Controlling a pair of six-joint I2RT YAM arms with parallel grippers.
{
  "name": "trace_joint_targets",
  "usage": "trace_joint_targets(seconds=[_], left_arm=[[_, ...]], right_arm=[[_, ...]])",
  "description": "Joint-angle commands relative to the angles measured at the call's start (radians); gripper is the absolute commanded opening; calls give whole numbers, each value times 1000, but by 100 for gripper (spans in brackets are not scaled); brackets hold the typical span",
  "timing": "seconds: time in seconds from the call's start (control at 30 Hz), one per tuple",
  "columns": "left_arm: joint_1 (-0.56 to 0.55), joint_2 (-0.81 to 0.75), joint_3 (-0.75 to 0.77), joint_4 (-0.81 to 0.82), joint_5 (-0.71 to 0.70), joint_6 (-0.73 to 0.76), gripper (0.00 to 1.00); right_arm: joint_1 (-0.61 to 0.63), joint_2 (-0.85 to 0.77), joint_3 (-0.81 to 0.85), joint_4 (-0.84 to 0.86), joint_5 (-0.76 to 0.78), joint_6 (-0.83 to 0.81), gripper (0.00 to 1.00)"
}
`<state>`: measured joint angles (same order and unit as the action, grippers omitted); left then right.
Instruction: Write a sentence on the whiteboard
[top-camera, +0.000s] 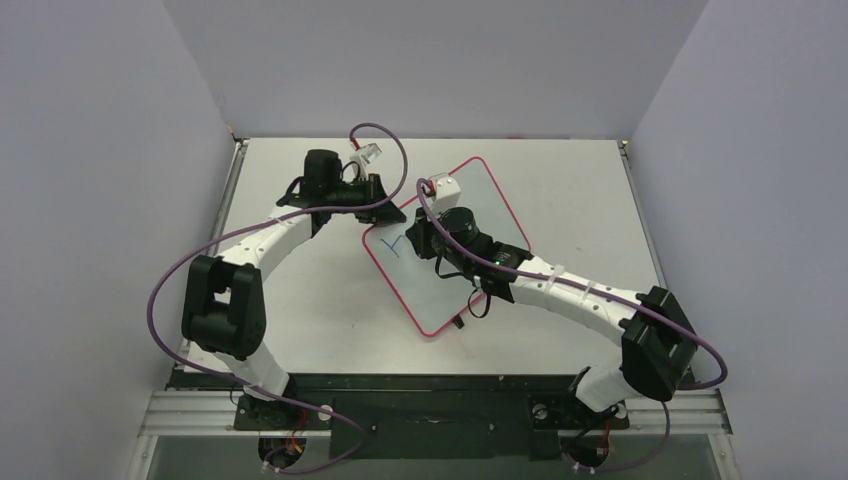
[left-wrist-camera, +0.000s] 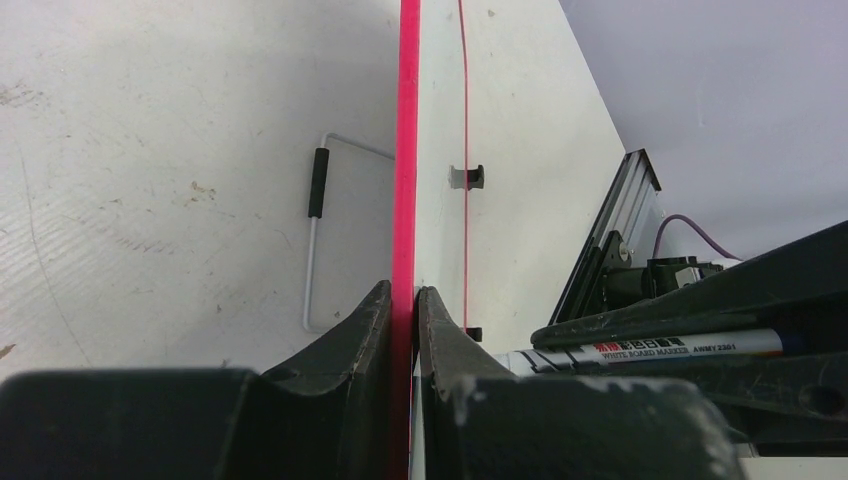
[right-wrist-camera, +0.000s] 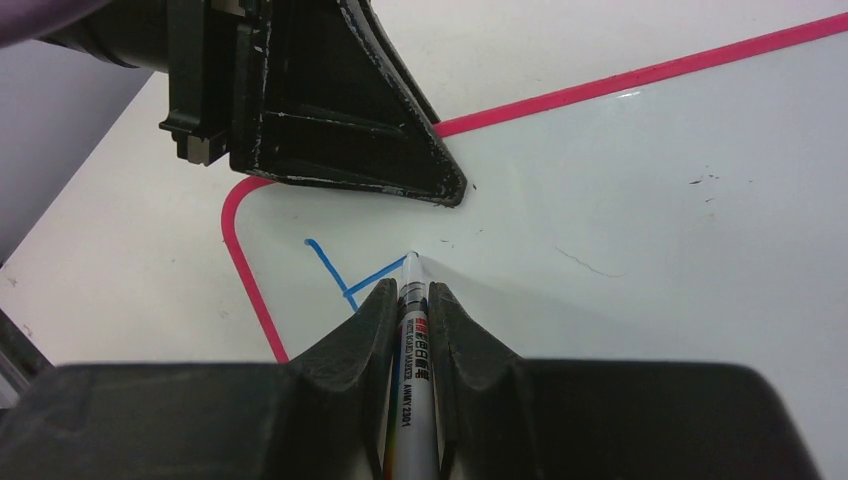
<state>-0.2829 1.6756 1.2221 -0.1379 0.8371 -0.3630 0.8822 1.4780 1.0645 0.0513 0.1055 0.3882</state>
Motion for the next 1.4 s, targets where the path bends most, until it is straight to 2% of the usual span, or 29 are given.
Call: trace_joint_targets(seconds=[0.0, 0.33, 0.93, 1.37], left_arm=[[-12, -41, 25, 22, -9, 39, 0], [-12, -41, 27, 20, -7, 42, 0], [-19, -51, 26, 15, -7, 44, 0], [-21, -50, 26, 14, -9, 45, 0]], right_arm=[[-8, -21, 14, 13, -5, -12, 0], [-1, -77, 8, 43, -38, -4, 0], [-20, 28, 99, 30, 15, 21, 0], [-24, 9, 16, 21, 21, 26, 0]])
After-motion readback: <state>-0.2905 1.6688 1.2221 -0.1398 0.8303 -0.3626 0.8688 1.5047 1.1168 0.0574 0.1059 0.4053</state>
